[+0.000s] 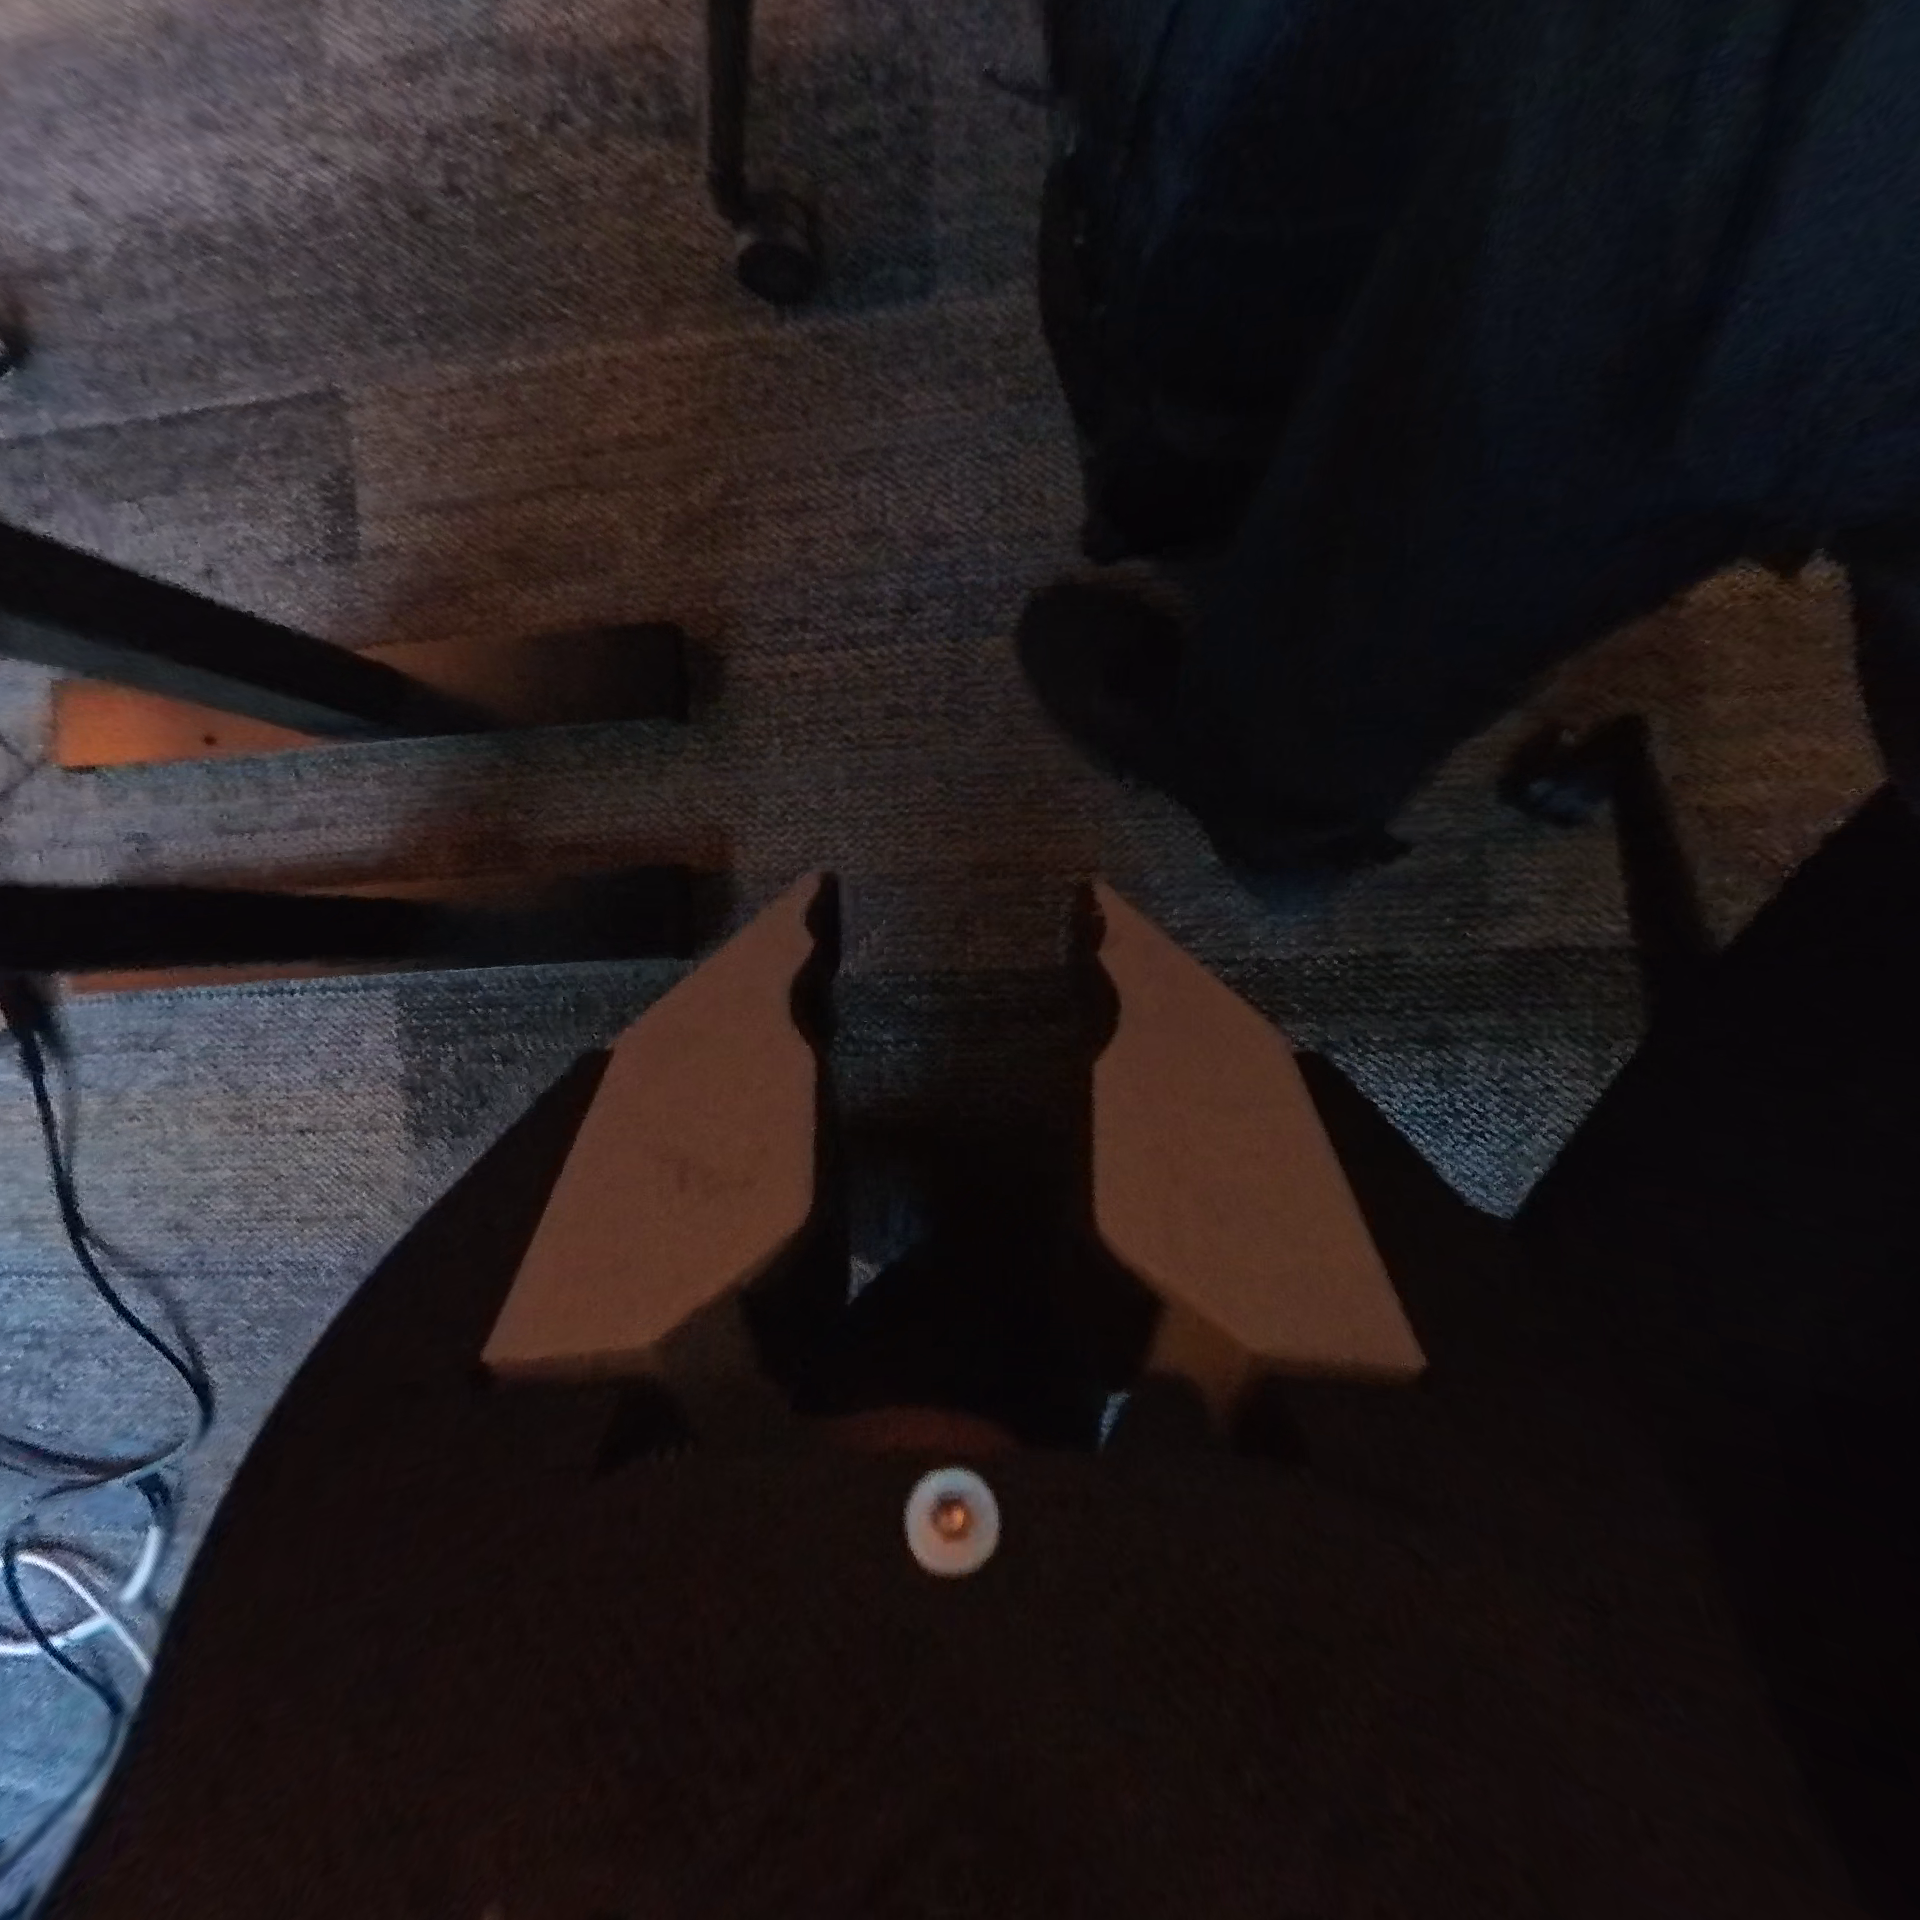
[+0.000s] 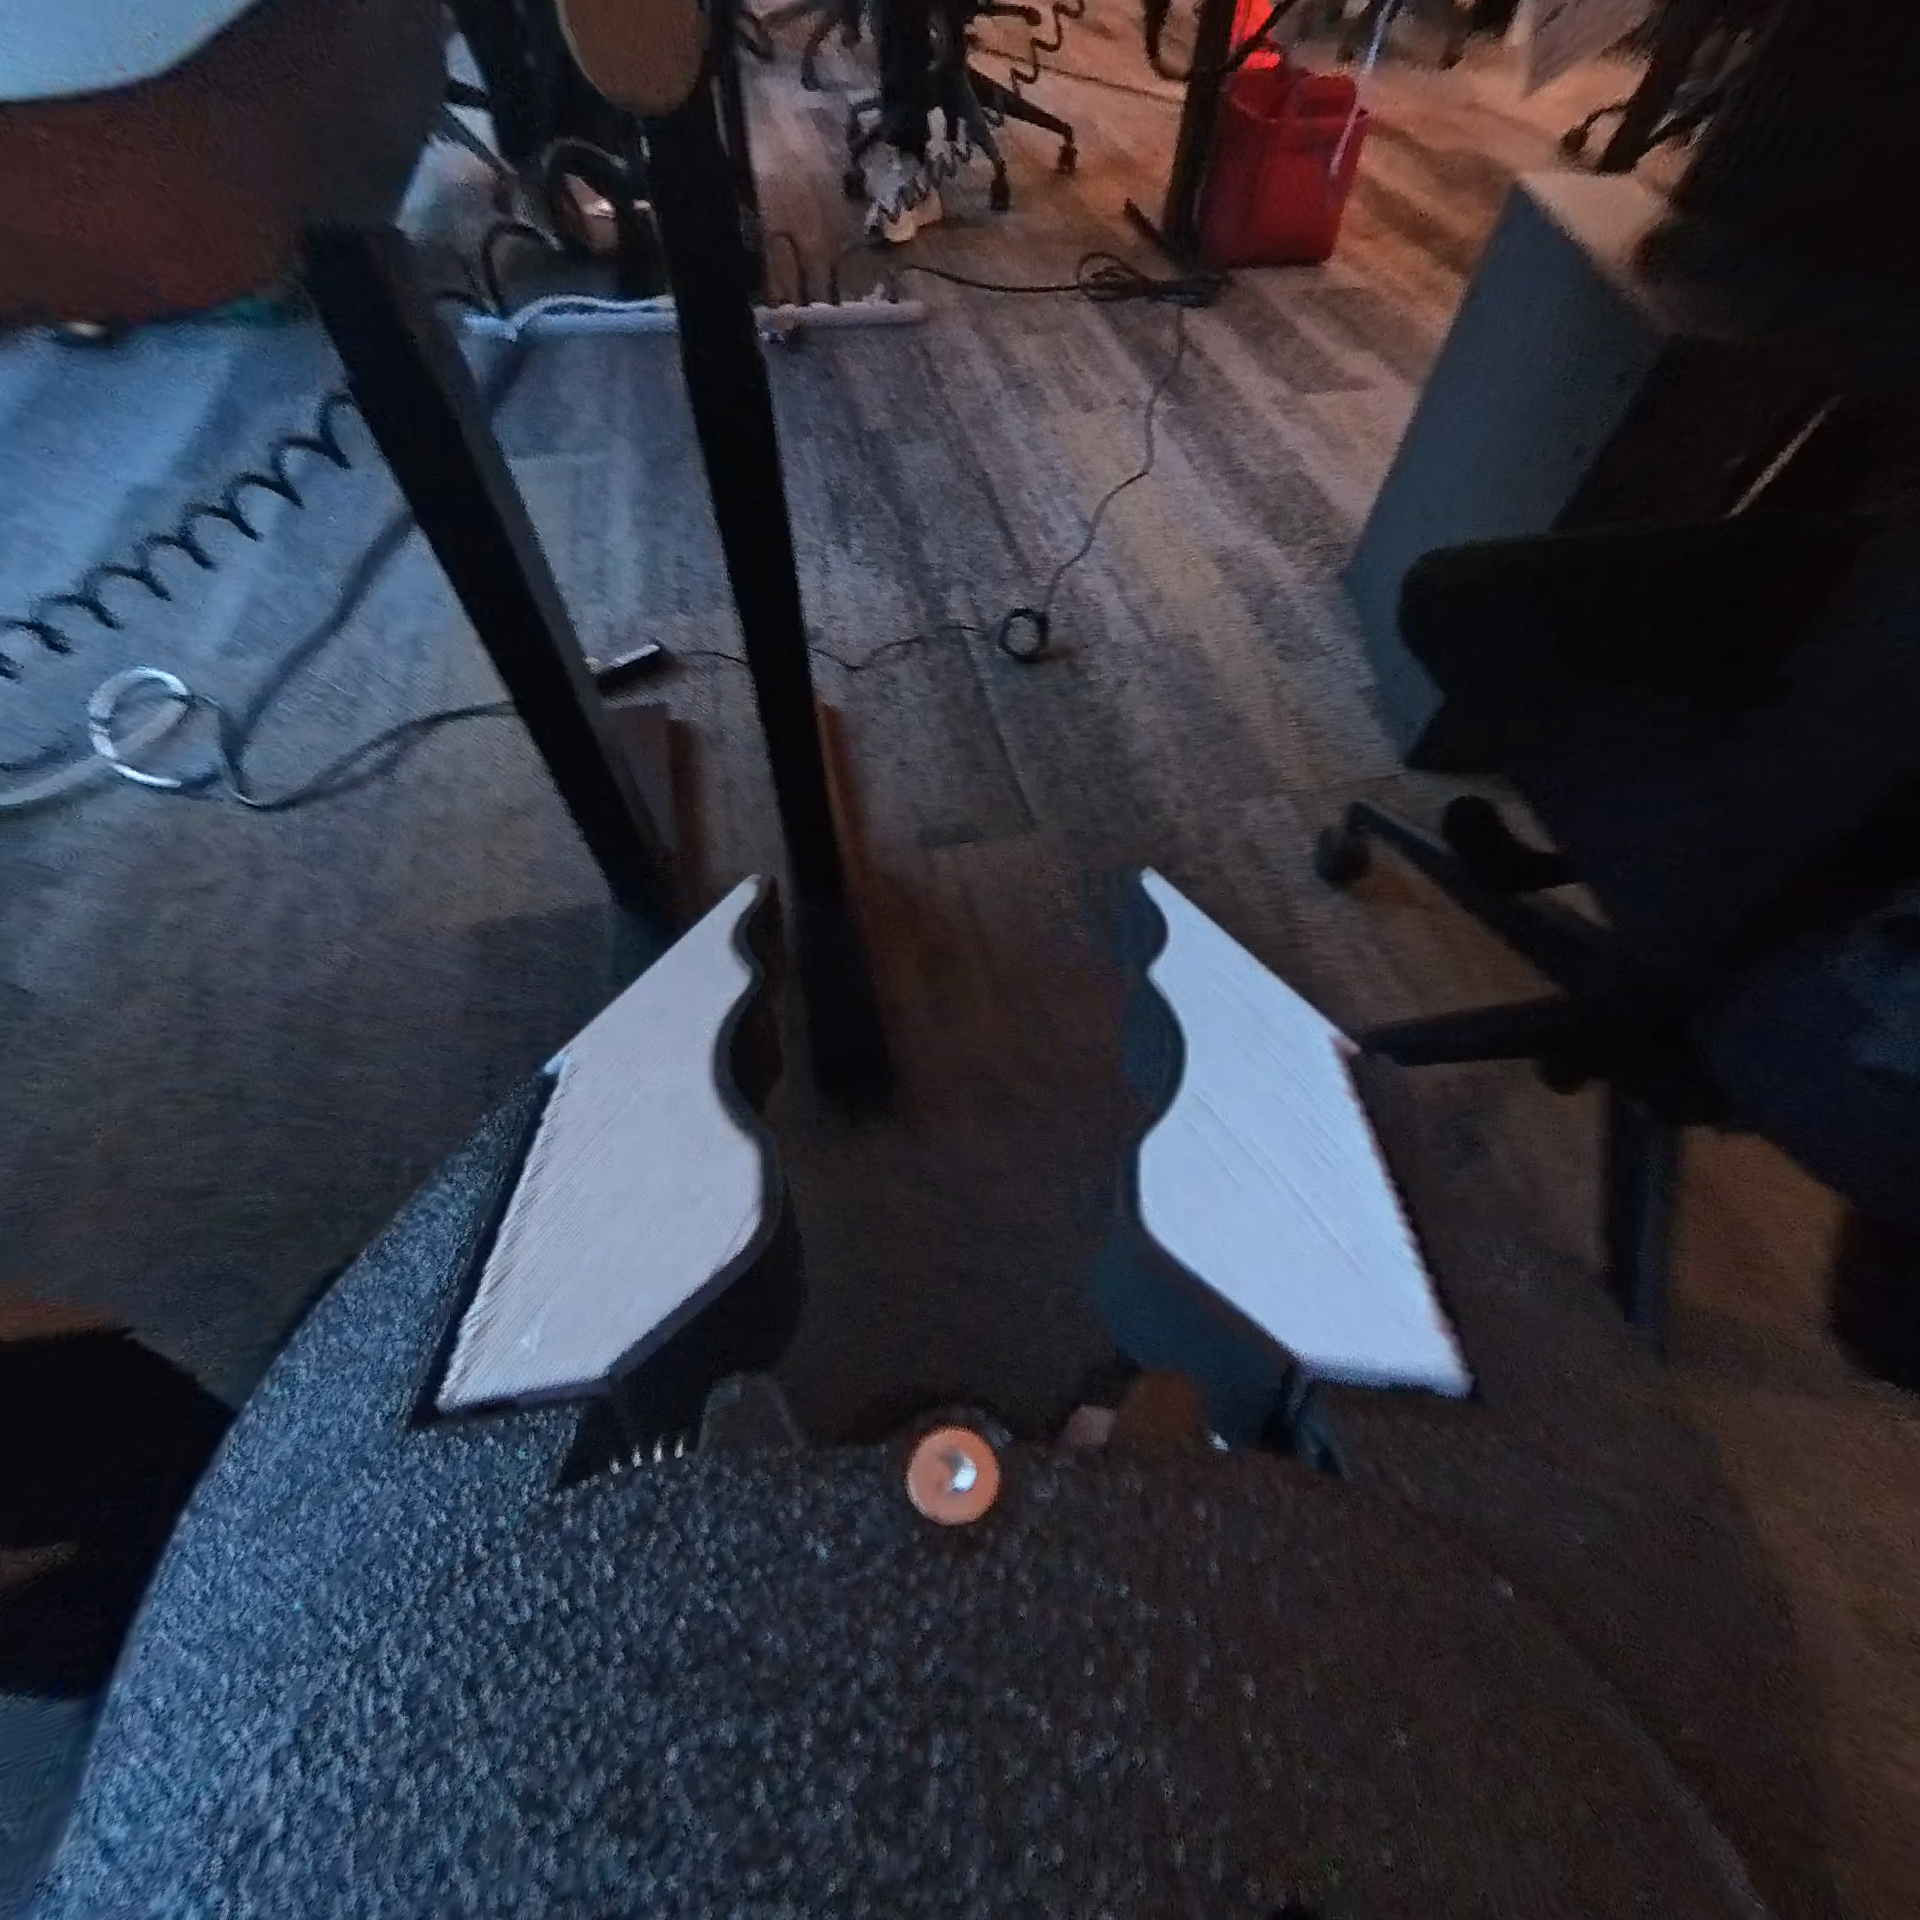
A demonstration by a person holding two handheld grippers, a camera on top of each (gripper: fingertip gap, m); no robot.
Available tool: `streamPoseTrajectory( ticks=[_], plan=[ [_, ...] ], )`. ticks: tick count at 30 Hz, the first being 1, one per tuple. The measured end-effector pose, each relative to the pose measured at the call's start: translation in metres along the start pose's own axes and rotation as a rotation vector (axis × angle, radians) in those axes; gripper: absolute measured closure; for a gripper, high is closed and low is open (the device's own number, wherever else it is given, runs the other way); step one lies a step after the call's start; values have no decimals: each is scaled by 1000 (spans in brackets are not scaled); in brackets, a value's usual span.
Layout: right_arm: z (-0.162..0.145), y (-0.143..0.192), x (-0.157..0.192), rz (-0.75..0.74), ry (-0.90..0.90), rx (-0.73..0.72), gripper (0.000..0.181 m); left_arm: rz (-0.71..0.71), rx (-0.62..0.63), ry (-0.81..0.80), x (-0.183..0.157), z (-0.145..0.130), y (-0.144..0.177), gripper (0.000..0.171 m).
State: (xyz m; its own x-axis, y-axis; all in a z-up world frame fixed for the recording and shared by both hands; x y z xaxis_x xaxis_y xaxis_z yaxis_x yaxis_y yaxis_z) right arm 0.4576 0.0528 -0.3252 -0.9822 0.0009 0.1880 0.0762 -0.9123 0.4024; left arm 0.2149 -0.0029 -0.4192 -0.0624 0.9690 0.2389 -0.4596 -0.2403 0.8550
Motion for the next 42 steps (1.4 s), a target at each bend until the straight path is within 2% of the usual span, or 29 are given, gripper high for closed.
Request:
streamPoseTrajectory(
  ticks=[7,10,12,15,17,19,21,23,27,30,32,34,36,39,42],
  plan=[
    [-4,67,-20,-117,71,19,116,10,-43,-73,0,60,1,135],
    [-23,95,-45,-182,77,65,116,102,69,6,3,73,-9,143],
    [-34,114,-63,-202,67,95,115,62,163,77,-2,81,-20,138],
    [-33,138,-84,-189,55,73,114,37,172,139,-7,101,-36,140],
    [-31,148,-101,-202,72,51,114,48,185,151,-2,120,-55,139],
    [-31,150,-114,-150,13,28,112,38,212,166,9,138,-84,136],
    [-35,141,-124,-77,-51,25,112,32,241,189,27,150,-126,134],
    [-36,124,-128,15,-110,37,112,21,261,193,47,155,-181,129],
    [-35,88,-132,195,-205,61,114,44,394,237,106,129,-305,131],
    [-35,79,-150,242,-202,38,114,68,492,274,162,101,-385,132],
    [-48,67,-161,288,-193,132,117,138,547,238,206,81,-427,132],
    [-61,54,-168,328,-208,218,113,177,587,223,246,60,-460,131],
    [-72,37,-170,355,-194,304,114,201,629,294,282,37,-482,131],
    [-90,13,-169,394,-181,452,113,204,648,486,326,5,-502,130],
    [-110,-5,-167,421,-141,575,112,217,664,559,359,-22,-515,128]
  ],
)
Point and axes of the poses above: each gripper's, where its closed fingertips meet, y back along the fingers, z out of its top, x = y × z across the jaws, the point moved 8 cm from there along y, back along the fingers, and after that the axes turned 14 degrees about -y, right-handed, at the moved point
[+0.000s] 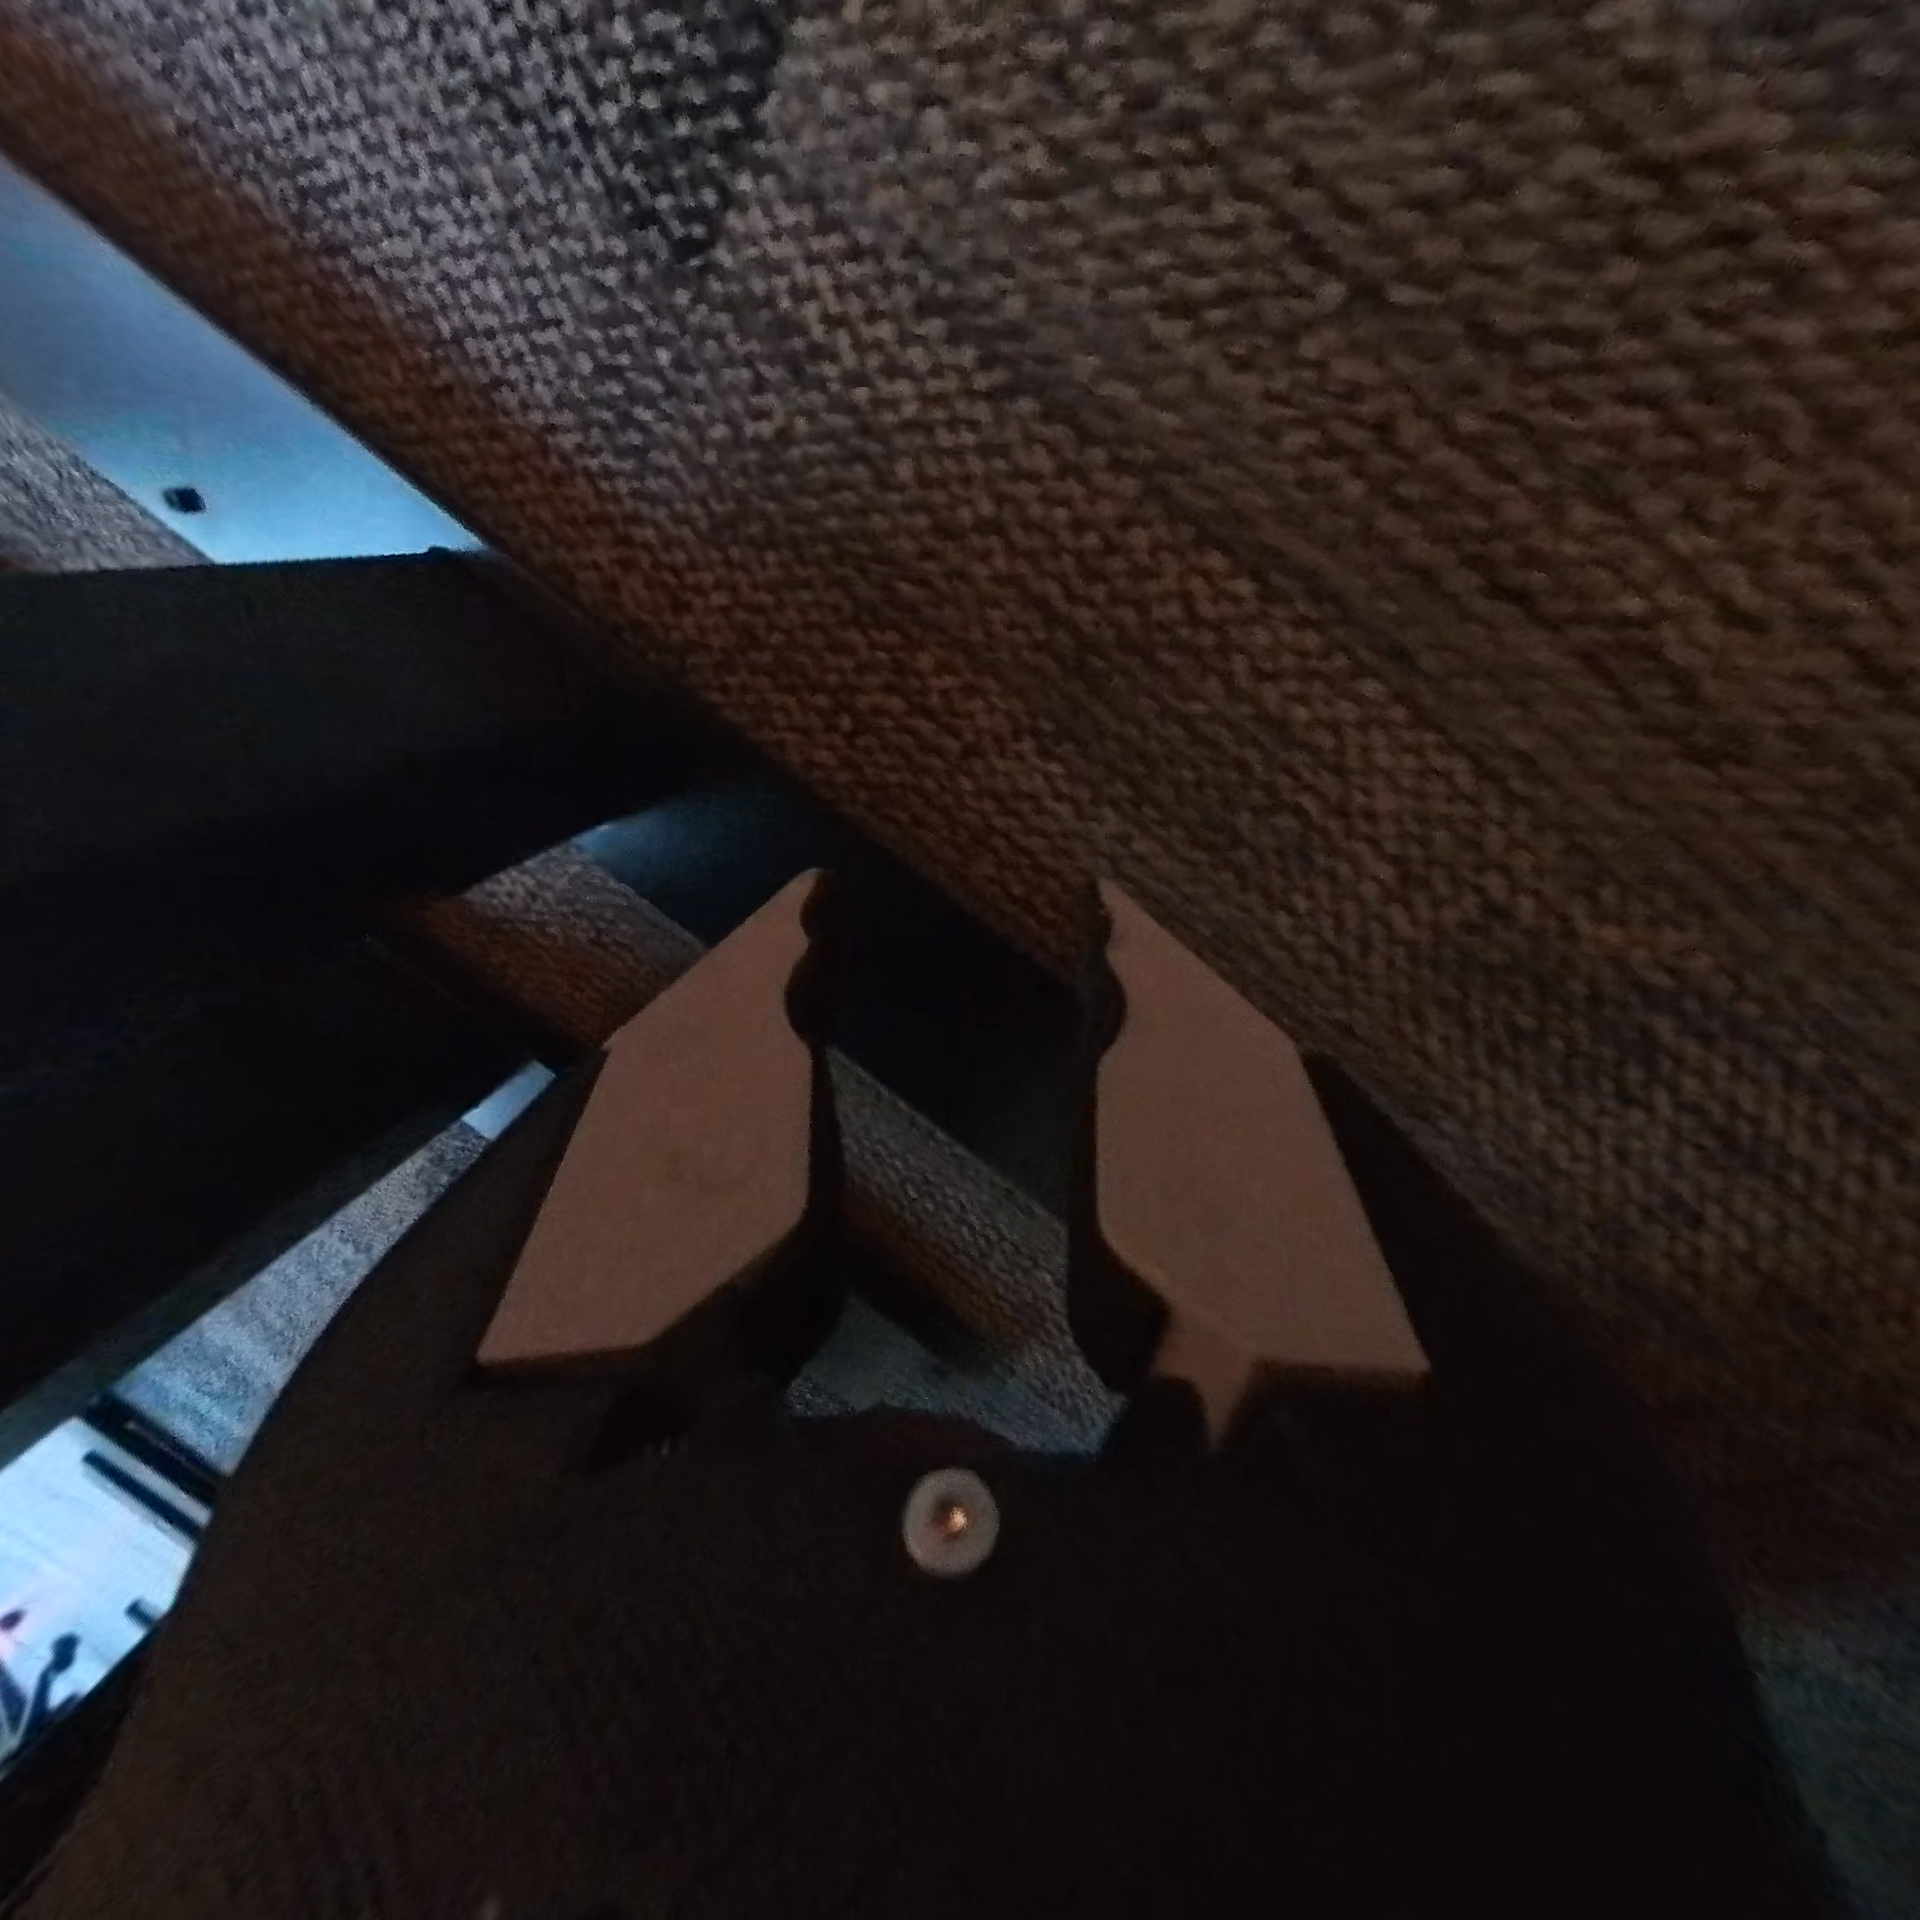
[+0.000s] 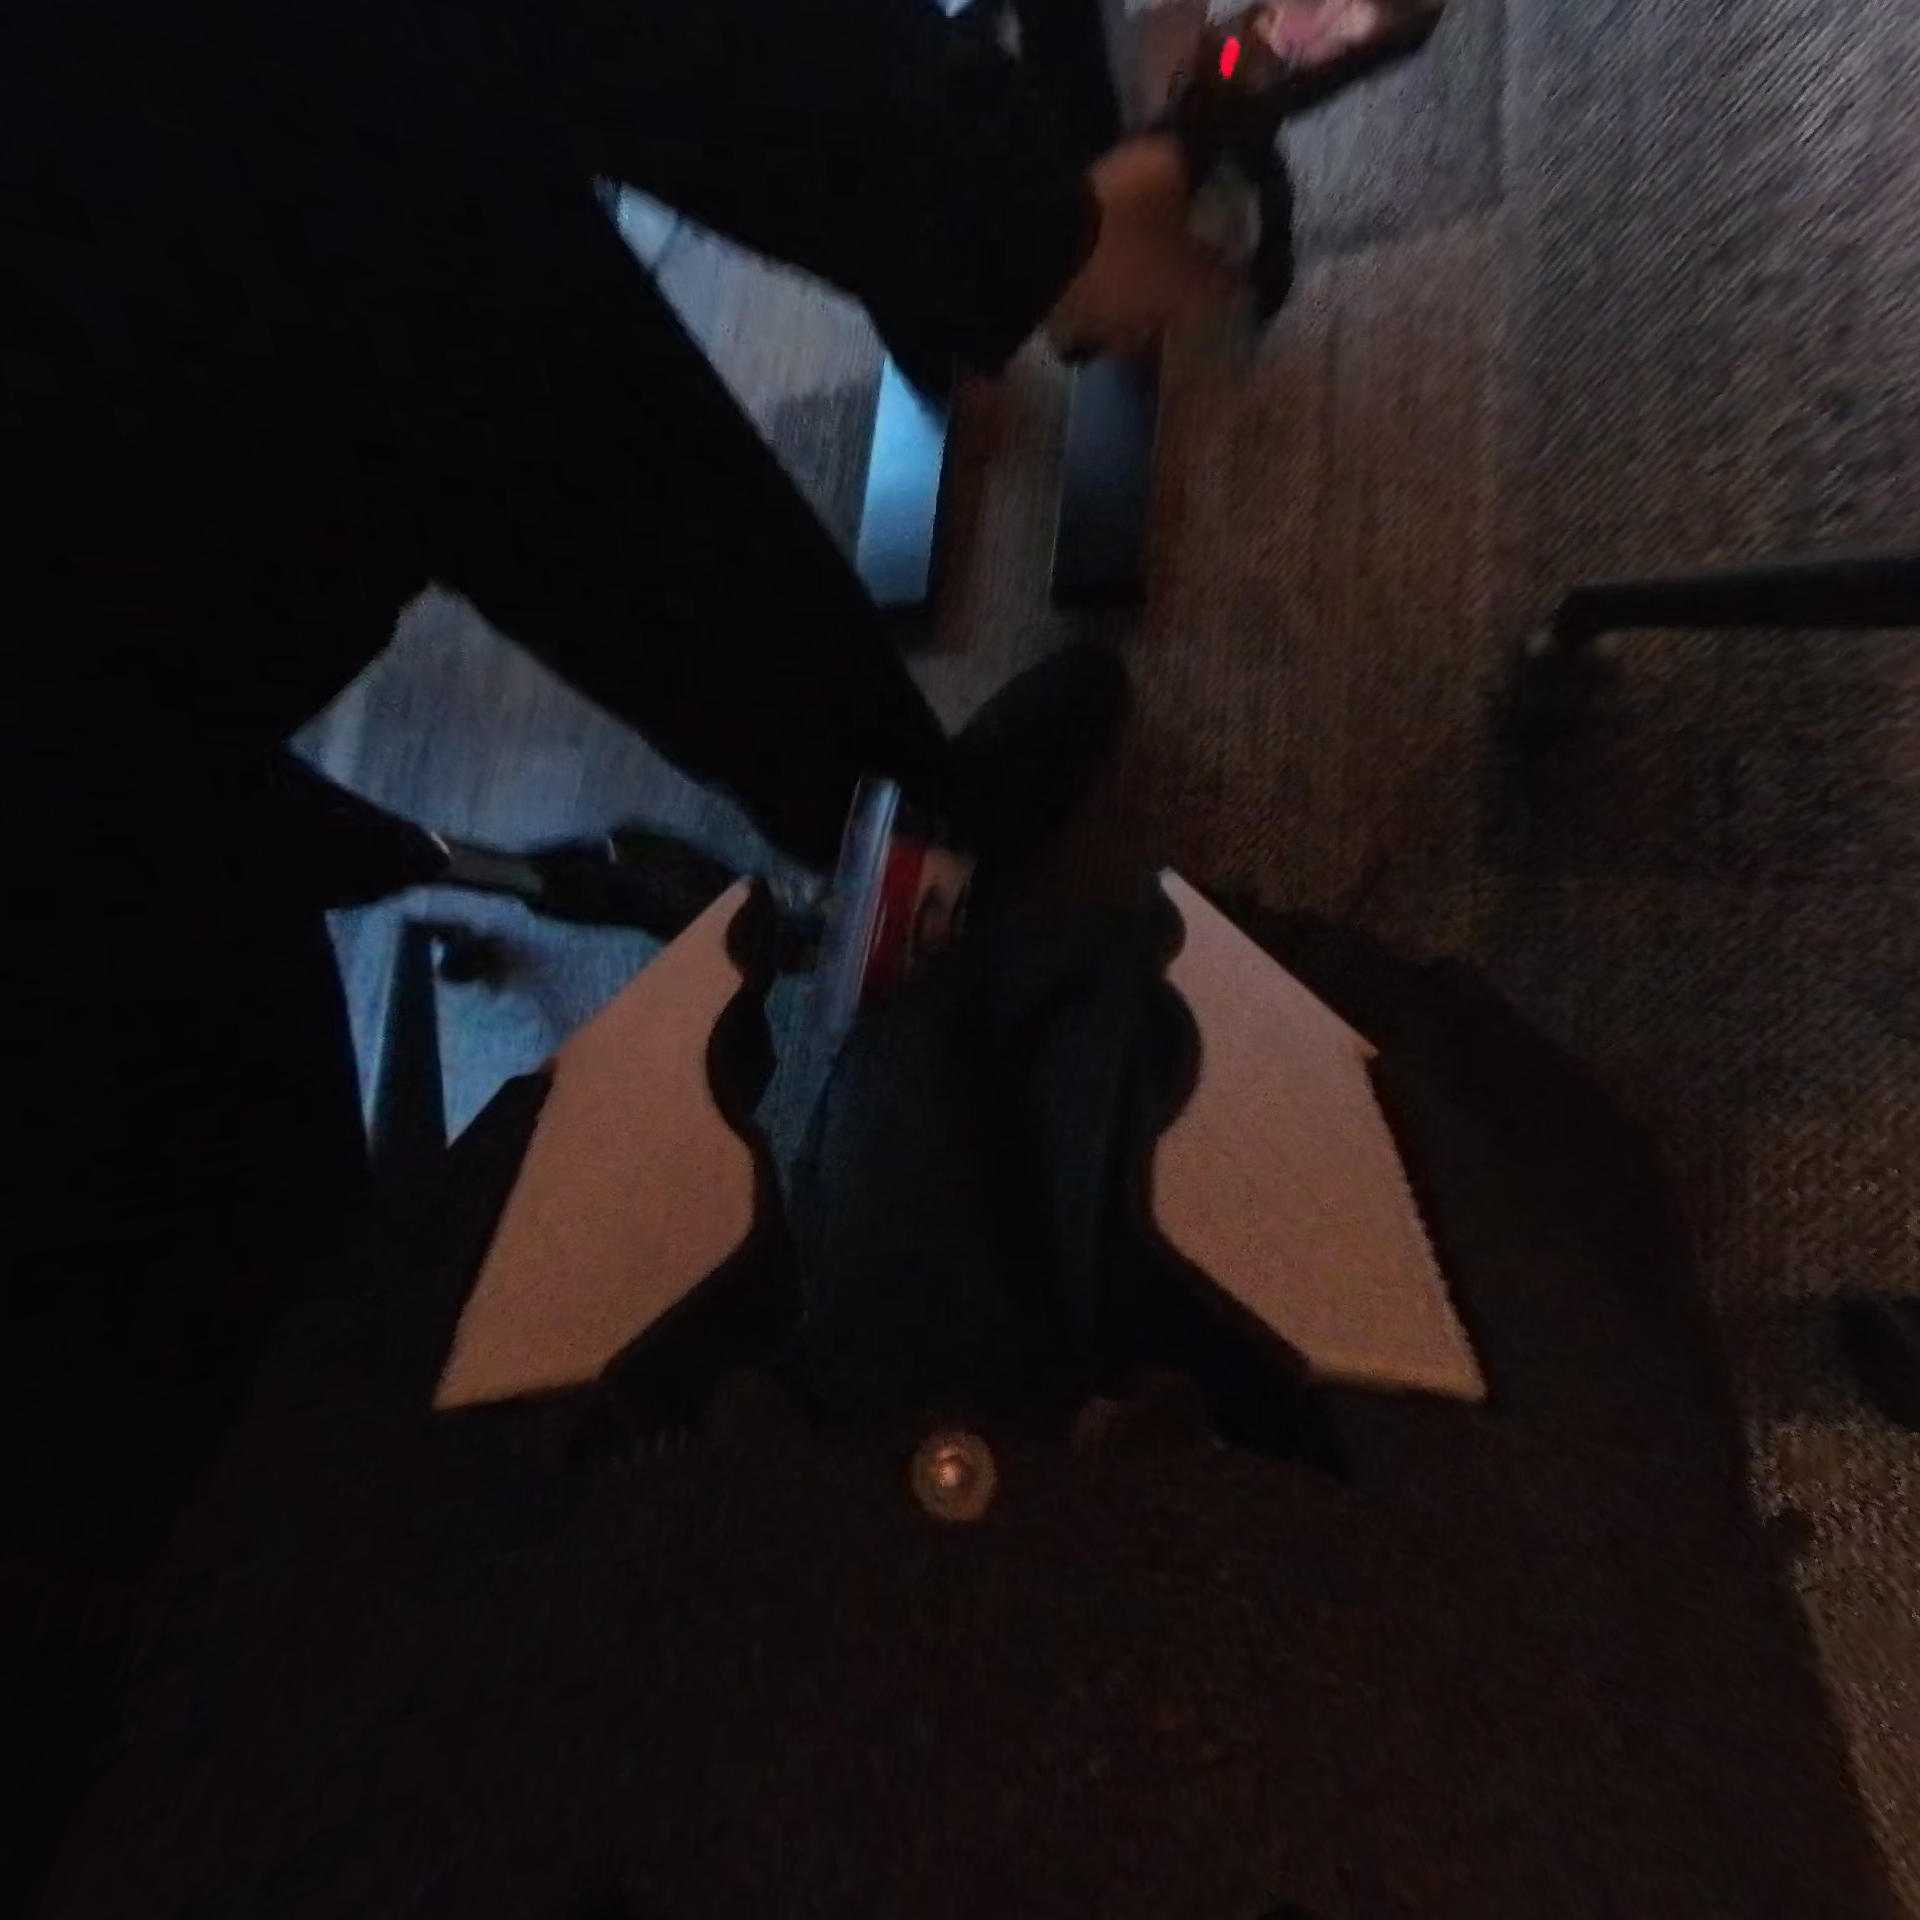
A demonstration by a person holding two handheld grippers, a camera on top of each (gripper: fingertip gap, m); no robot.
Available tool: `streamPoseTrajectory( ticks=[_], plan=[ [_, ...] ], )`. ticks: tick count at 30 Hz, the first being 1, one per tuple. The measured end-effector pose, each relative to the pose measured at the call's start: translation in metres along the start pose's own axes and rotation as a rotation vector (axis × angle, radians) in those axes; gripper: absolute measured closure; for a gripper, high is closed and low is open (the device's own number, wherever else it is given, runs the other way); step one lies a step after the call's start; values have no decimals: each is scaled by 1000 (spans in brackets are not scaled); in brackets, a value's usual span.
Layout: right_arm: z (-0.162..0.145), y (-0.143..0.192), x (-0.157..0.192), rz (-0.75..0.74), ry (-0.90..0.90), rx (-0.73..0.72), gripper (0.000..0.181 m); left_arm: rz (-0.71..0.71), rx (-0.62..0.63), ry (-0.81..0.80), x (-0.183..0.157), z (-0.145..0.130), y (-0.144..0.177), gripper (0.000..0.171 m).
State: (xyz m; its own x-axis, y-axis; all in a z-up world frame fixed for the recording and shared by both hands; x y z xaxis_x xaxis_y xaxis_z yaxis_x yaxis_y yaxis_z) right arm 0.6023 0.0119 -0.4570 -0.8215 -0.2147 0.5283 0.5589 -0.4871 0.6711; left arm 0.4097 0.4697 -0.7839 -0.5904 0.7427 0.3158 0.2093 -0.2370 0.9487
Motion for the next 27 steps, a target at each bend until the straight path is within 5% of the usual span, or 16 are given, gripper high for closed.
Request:
streamPoseTrajectory(
  ticks=[4,11,19,23,27],
  plan=[
    [-5,-20,-12,-12,32,88,108,50,77,71,32,18,-25,127],
    [13,-27,-36,-9,-1,65,105,-38,3,275,73,65,-44,125],
    [22,-43,-38,79,26,83,104,-5,116,451,179,64,-61,135],
    [21,-55,-42,123,15,128,100,-29,194,493,203,68,-77,128],
    [27,-67,-39,204,29,145,104,-73,355,577,207,57,-95,139]
  ],
)
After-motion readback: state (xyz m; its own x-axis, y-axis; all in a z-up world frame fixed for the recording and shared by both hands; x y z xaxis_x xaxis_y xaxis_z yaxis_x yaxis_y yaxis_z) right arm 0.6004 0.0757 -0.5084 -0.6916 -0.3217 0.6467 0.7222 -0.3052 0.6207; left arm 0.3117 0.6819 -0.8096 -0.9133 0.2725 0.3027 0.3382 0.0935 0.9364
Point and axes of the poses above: each gripper's, where its closed fingertips meet, y back along the fingers, z out of its top, x = y × z across the jaws, the point moved 8 cm from there along y, back along the fingers, and after that the axes turned 14 degrees about -y, right-handed, at the moved point
